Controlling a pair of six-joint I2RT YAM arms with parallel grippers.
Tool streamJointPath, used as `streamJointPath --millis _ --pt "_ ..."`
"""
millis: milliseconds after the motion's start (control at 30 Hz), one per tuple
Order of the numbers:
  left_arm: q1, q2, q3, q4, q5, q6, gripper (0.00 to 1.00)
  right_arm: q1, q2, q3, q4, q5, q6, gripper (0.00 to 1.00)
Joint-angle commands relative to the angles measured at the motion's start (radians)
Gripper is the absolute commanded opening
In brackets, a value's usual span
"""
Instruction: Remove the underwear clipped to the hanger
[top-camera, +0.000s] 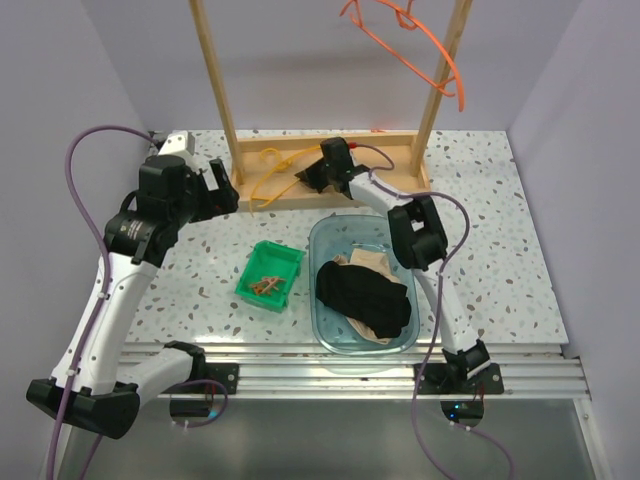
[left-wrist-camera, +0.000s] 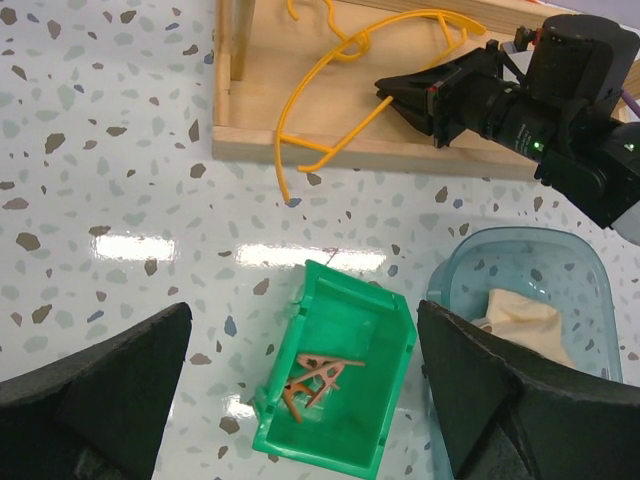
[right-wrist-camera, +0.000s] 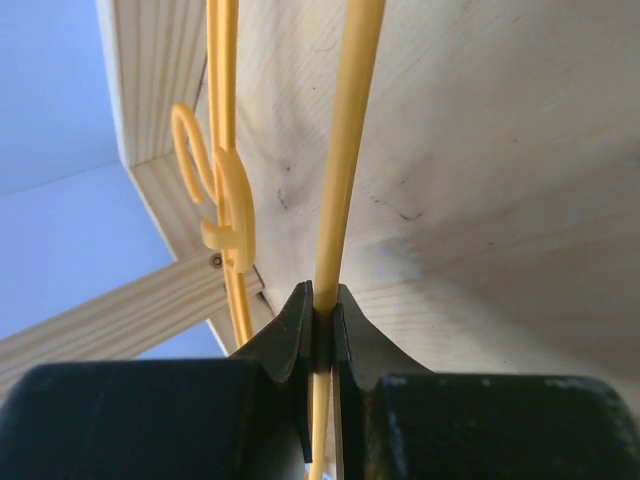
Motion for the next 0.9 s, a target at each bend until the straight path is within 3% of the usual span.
streamJointPath --millis 0,300,400,533,633,733,867 --pt "0.011 -0.003 0.05 0.004 0.02 0.026 0.98 -0.017 -0.156 -0.113 0.332 -0.035 0.031 0.0" --pt "0.016 0.023 0.098 0.019 0.062 0.043 0.99 -0.055 -0.399 -0.512 0.821 -0.074 0.18 0.0" --pt "0.022 0.025 0.102 0.022 0.098 0.056 1.0 -0.069 -0.468 -0.605 0.908 -0.11 0.231 0.0" --pt "0.037 0.025 0.098 0.034 0.289 0.076 1.0 -0.072 -0.557 -0.748 0.985 -0.179 0.263 0.0" --pt "0.037 -0.001 0.056 0.091 0.543 0.057 1.0 -0.072 -0.641 -0.873 1.05 -0.243 0.287 0.0" --pt "0.037 -0.017 0.001 0.145 0.644 0.037 1.0 -0.072 -0.708 -1.005 1.174 -0.298 0.353 0.0" --pt "0.036 -0.023 -0.054 0.192 0.751 0.021 1.0 -0.069 -0.797 -1.113 1.217 -0.344 0.35 0.0"
